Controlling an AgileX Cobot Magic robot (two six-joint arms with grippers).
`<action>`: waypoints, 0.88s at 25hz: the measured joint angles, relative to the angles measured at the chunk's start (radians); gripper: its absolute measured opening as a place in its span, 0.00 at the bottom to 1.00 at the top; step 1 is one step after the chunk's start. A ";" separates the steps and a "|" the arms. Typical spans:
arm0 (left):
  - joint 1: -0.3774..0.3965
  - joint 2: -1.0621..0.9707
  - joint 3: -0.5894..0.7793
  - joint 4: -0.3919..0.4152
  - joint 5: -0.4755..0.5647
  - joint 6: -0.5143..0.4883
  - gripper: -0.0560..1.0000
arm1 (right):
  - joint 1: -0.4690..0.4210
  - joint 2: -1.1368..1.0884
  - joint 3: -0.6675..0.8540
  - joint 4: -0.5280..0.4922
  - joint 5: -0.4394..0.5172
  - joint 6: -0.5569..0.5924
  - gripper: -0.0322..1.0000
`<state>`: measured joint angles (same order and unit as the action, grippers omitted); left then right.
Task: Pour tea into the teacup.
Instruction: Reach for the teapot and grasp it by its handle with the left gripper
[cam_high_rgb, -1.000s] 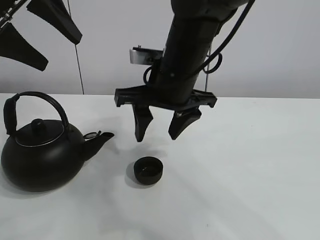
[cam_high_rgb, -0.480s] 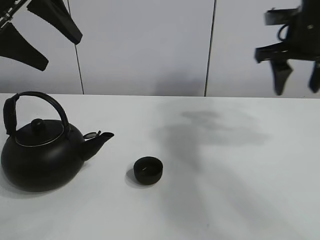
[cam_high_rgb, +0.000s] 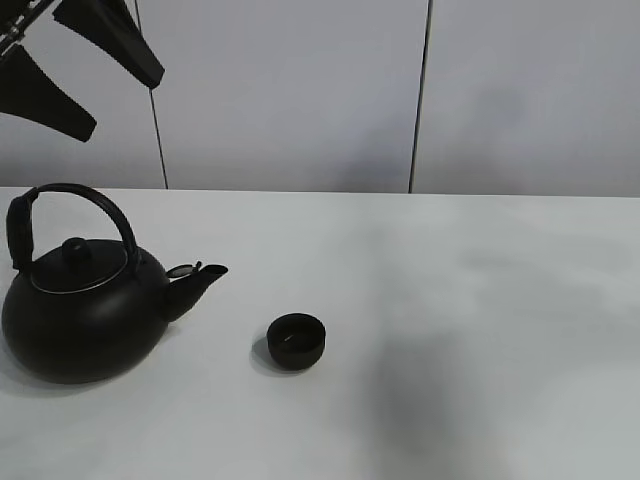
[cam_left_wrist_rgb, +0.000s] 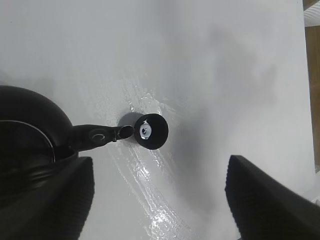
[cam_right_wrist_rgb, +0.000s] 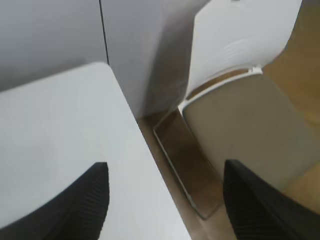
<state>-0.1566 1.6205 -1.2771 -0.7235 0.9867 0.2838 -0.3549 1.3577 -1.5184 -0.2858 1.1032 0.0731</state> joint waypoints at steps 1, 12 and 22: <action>0.000 0.000 0.000 0.000 0.000 0.000 0.56 | -0.006 -0.052 0.000 0.001 0.002 0.000 0.47; 0.000 0.000 0.000 0.000 0.000 0.000 0.56 | 0.136 -0.683 -0.001 0.296 0.099 -0.103 0.47; 0.000 0.000 0.000 0.000 -0.001 0.000 0.56 | 0.162 -1.090 0.277 0.387 0.166 -0.126 0.47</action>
<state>-0.1566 1.6205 -1.2771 -0.7235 0.9858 0.2838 -0.1928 0.2672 -1.2417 0.1012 1.2687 -0.0527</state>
